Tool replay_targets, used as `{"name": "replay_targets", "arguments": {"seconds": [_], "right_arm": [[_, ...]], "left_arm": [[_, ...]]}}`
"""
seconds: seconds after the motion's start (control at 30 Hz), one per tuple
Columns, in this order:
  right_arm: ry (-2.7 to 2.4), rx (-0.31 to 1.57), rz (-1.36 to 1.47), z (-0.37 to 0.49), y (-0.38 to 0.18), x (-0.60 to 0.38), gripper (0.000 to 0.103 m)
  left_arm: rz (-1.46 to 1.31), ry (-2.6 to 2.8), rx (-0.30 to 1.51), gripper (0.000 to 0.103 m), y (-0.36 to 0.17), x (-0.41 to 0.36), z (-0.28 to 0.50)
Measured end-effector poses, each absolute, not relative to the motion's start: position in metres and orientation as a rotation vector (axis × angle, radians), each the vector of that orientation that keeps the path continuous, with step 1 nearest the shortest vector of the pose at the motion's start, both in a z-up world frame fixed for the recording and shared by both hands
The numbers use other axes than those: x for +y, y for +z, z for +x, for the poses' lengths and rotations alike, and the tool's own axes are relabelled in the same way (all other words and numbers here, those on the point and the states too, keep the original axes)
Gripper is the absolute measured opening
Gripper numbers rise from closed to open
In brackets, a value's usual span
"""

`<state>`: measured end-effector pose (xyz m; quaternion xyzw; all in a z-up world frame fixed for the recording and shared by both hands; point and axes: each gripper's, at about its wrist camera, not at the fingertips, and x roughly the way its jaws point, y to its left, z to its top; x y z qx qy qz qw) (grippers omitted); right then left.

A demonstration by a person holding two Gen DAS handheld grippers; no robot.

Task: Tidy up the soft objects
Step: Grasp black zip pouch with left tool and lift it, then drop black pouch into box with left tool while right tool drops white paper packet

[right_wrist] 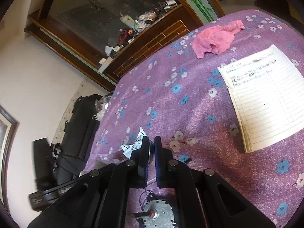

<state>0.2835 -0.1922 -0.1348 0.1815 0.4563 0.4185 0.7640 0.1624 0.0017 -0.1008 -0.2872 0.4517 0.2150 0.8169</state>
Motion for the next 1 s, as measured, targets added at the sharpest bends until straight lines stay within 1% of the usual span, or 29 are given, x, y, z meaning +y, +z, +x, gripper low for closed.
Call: {"name": "replay_targets", "arguments": {"seconds": [0.13,0.27,0.4,0.53,0.67,0.8,1.0], "right_arm": [[0.944,0.928,0.391,0.274,-0.123,-0.192,0.005],[0.997,0.879,0.371,0.253,-0.107,-0.188,0.005],[1.087,0.825,0.286,0.211,-0.084,-0.171,0.005],[1.182,0.825,0.241,0.152,-0.074,-0.158,0.005],[1.244,0.857,0.179,0.100,-0.081,-0.145,0.005],[1.275,0.880,0.123,0.069,-0.091,-0.135,0.005],[1.291,0.918,0.094,0.044,-0.103,-0.124,0.005]], "left_arm": [[-0.632,0.429,0.880,0.082,-0.066,-0.006,0.115],[-0.642,0.448,0.768,0.082,-0.031,-0.010,0.044],[-0.634,0.503,0.692,0.082,-0.015,-0.010,-0.020],[-0.651,0.572,0.655,0.082,-0.020,-0.007,-0.075],[-0.682,0.604,0.668,0.082,-0.041,-0.003,-0.111],[-0.682,0.637,0.669,0.082,-0.055,0.001,-0.129],[-0.702,0.607,0.676,0.082,-0.069,0.002,-0.140]]}}
